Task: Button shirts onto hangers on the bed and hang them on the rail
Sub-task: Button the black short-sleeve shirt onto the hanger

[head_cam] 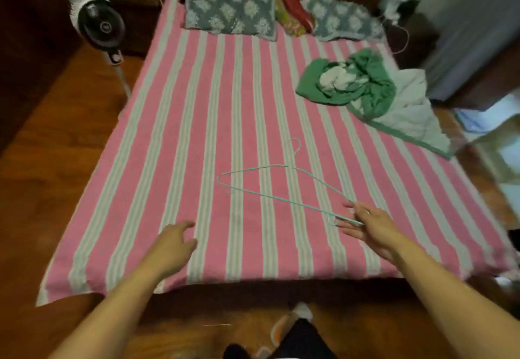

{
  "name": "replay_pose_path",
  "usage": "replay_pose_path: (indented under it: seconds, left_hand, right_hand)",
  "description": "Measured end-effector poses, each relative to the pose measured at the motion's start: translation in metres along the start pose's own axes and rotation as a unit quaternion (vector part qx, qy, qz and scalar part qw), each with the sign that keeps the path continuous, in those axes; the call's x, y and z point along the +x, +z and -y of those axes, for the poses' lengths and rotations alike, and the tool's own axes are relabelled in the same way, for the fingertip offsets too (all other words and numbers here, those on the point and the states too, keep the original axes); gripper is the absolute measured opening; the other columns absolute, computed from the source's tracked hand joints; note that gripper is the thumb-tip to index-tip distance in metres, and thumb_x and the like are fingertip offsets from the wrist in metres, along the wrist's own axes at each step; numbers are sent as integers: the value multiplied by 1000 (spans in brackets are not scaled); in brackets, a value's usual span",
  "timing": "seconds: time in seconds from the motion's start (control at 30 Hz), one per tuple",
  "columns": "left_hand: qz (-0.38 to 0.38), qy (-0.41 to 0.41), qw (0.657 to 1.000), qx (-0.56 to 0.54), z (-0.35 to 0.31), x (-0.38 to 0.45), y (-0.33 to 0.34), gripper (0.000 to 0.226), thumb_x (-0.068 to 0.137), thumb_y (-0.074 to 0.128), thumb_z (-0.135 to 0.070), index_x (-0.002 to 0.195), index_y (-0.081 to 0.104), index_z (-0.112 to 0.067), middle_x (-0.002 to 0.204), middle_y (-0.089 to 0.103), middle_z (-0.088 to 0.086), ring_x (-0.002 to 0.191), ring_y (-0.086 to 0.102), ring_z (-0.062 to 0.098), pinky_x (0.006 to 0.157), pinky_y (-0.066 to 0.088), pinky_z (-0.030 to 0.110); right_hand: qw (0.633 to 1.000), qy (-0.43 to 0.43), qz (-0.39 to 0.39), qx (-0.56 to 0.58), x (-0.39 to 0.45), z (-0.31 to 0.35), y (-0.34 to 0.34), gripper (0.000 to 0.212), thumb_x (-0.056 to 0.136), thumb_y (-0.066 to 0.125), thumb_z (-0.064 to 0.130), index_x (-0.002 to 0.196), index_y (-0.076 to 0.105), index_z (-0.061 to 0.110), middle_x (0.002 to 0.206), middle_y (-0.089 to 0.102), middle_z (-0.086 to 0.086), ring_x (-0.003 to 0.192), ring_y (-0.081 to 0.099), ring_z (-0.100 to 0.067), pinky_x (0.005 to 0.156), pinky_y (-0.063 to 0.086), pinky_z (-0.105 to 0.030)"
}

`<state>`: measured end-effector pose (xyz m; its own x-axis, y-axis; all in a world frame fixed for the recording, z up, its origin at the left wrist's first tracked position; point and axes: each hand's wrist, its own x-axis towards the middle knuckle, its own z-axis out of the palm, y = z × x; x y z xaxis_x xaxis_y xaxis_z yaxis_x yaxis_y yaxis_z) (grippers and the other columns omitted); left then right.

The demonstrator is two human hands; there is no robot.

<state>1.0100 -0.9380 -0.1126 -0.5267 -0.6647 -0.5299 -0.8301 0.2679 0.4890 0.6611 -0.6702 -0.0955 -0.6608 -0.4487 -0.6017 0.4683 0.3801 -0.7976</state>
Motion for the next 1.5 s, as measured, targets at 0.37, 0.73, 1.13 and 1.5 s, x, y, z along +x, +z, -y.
replay_pose_path:
  seconds: [0.37,0.73,1.13,1.5]
  left_hand:
    - [73,-21,997,5,-198,32,99,50,102,55,-22,150,42,-20,142,54,11,81,53,12,72,45,26]
    - [60,153,986,28,-426,135,158,40,96,61,-11,136,58,-7,114,64,19,76,58,25,76,47,32]
    - [245,566,785,64,-821,-58,349,14,99,61,-22,110,69,-28,99,71,-7,92,68,11,76,50,27]
    - [267,579,770,37,-975,-184,535,17,100,61,-15,113,71,-18,111,69,-4,98,64,7,72,45,22]
  right_hand:
    - [916,90,-78,-383,129,-21,-149,52,96,63,20,143,48,4,140,55,-19,115,58,-33,94,47,-35]
    - [951,41,-226,-208,65,37,-305,22,97,55,15,117,61,23,112,65,-6,103,65,-29,91,56,-44]
    - [808,16,-555,-198,-146,43,-611,23,100,58,25,122,65,23,123,64,1,113,60,-20,93,48,-32]
    - [776,92,-611,-125,-250,-28,-856,17,97,56,17,109,67,21,110,68,-5,100,64,-26,88,56,-40]
